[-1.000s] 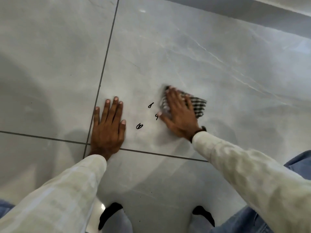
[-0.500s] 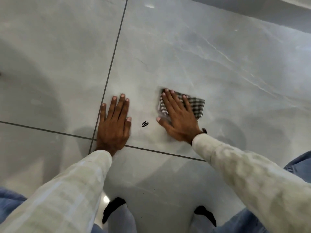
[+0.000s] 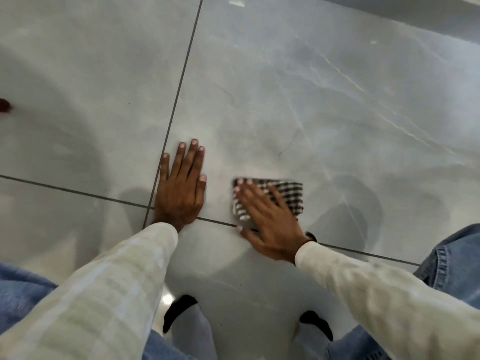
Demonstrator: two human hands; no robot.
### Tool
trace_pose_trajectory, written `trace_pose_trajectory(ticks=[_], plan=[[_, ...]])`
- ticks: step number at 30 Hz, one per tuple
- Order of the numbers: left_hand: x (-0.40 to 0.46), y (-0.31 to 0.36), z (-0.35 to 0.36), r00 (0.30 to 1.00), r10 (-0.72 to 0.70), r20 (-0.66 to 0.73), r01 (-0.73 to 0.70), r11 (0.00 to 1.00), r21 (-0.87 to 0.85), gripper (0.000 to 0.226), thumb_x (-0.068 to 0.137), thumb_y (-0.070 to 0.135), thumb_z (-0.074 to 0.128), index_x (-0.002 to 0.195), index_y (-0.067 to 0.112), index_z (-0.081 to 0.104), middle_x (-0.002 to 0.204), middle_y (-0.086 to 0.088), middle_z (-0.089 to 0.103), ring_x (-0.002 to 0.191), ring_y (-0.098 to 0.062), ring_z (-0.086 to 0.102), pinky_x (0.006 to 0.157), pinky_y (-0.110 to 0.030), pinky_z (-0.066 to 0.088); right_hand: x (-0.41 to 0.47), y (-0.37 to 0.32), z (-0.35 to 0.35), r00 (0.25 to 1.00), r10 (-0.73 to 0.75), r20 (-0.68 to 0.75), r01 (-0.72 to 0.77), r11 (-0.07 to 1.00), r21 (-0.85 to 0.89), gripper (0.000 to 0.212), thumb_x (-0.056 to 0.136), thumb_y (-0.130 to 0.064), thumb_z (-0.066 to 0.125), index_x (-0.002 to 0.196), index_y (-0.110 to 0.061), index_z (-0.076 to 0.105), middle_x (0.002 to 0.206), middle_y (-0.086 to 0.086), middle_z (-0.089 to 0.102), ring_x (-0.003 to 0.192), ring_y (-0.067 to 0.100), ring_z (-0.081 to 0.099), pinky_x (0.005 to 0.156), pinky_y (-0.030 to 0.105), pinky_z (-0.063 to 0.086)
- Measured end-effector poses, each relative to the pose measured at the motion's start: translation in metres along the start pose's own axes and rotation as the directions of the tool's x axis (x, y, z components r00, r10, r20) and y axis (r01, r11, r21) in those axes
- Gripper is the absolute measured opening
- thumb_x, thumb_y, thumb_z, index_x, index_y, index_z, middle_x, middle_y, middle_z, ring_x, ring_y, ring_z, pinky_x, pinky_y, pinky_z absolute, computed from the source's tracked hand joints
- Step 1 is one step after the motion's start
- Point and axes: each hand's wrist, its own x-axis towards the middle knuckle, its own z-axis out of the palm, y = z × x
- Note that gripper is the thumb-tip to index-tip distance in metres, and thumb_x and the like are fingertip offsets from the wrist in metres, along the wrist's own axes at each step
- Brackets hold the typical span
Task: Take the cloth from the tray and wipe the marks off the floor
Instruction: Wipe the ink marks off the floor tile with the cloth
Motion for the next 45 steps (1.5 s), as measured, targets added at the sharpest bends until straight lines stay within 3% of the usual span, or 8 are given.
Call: trace_pose_trajectory(ticks=[4, 15, 23, 28, 30, 33, 37, 45], plan=[[0.0, 0.0, 0.0, 1.0, 0.004, 0.002, -0.004, 1.0, 0.013, 0.065, 0.11, 0.031, 0.028, 0.171, 0.016, 0.013, 0.182, -0.005, 0.01, 0.169, -0.026, 0.009, 0.135, -0.057, 0.015, 0.018, 0.025, -0.008, 0.981, -0.196, 0.008, 0.196, 0.979, -0.058, 0.067, 0.106, -0.045, 0.038, 0.167, -0.021, 0.021, 0.176, -0.002, 0.019, 0.164, 0.015, 0.013, 0.133, 0.048, 0.009], [-0.001, 0.002, -0.001, 1.0, -0.005, 0.009, 0.005, 1.0, -0.006, 0.064, 0.11, 0.031, 0.029, 0.171, 0.016, 0.014, 0.181, -0.005, 0.012, 0.168, -0.027, 0.013, 0.135, -0.058, 0.015, -0.026, -0.017, 0.022, 0.637, 0.755, -0.157, -0.688, 0.648, 0.327, 0.068, 0.102, -0.035, 0.028, 0.165, -0.012, 0.025, 0.176, 0.007, 0.017, 0.164, 0.031, 0.012, 0.131, 0.054, 0.011], [-0.001, 0.001, 0.002, 1.0, 0.014, 0.012, -0.014, 0.999, 0.03, 0.066, 0.108, 0.032, 0.028, 0.171, 0.016, 0.014, 0.181, -0.006, 0.013, 0.169, -0.026, 0.013, 0.135, -0.057, 0.015, 0.044, -0.066, 0.013, 0.905, 0.403, -0.137, -0.305, 0.838, 0.452, 0.072, 0.091, -0.01, 0.047, 0.162, -0.012, 0.036, 0.174, 0.006, 0.027, 0.164, 0.026, 0.015, 0.133, 0.05, 0.006], [0.006, 0.012, -0.01, 0.988, -0.08, 0.131, 0.094, 0.99, -0.101, 0.067, 0.104, 0.032, 0.032, 0.168, 0.014, 0.027, 0.18, -0.008, 0.02, 0.167, -0.032, 0.018, 0.131, -0.063, 0.015, 0.091, -0.054, -0.041, 0.777, 0.621, 0.101, -0.416, 0.387, 0.823, 0.047, 0.1, -0.012, 0.056, 0.147, -0.018, 0.06, 0.153, 0.008, 0.061, 0.148, 0.025, 0.049, 0.125, 0.039, 0.033], [0.013, 0.032, -0.038, 0.948, -0.229, 0.222, 0.306, 0.849, -0.43, 0.061, 0.103, 0.03, 0.037, 0.16, 0.009, 0.045, 0.175, -0.013, 0.031, 0.165, -0.034, 0.026, 0.131, -0.057, 0.019, 0.091, -0.053, -0.074, 0.682, 0.651, 0.335, -0.402, -0.049, 0.914, 0.03, 0.097, -0.019, 0.066, 0.125, -0.024, 0.076, 0.112, 0.0, 0.08, 0.11, 0.024, 0.069, 0.1, 0.036, 0.053], [0.021, 0.065, -0.115, 0.818, -0.422, 0.392, 0.529, 0.282, -0.8, 0.039, 0.104, 0.033, 0.05, 0.129, 0.016, 0.075, 0.141, -0.017, 0.071, 0.136, -0.036, 0.064, 0.121, -0.05, 0.048, 0.076, -0.063, -0.141, 0.649, 0.541, 0.535, -0.373, -0.387, 0.843, 0.017, 0.1, -0.014, 0.062, 0.104, -0.02, 0.077, 0.079, -0.001, 0.072, 0.075, 0.02, 0.065, 0.07, 0.03, 0.055], [-0.002, 0.087, -0.218, 0.747, -0.398, 0.533, 0.592, 0.03, -0.806, 0.03, 0.088, 0.059, 0.054, 0.087, 0.045, 0.08, 0.105, -0.01, 0.084, 0.104, -0.033, 0.079, 0.098, -0.058, 0.062, 0.047, -0.103, -0.247, 0.641, 0.366, 0.675, -0.445, -0.54, 0.715, 0.022, 0.104, -0.032, 0.058, 0.099, -0.016, 0.072, 0.085, 0.009, 0.076, 0.074, 0.026, 0.072, 0.071, 0.034, 0.06], [-0.062, 0.111, -0.531, 0.689, -0.463, 0.557, 0.612, -0.039, -0.79, 0.032, 0.1, 0.053, 0.062, 0.091, 0.031, 0.084, 0.079, 0.004, 0.083, 0.072, -0.01, 0.079, 0.067, -0.018, 0.061, -0.014, -0.213, -0.475, 0.626, 0.278, 0.729, -0.586, -0.449, 0.675, 0.039, 0.108, -0.045, 0.044, 0.112, -0.016, 0.07, 0.117, 0.015, 0.07, 0.106, 0.033, 0.066, 0.104, 0.046, 0.052]])
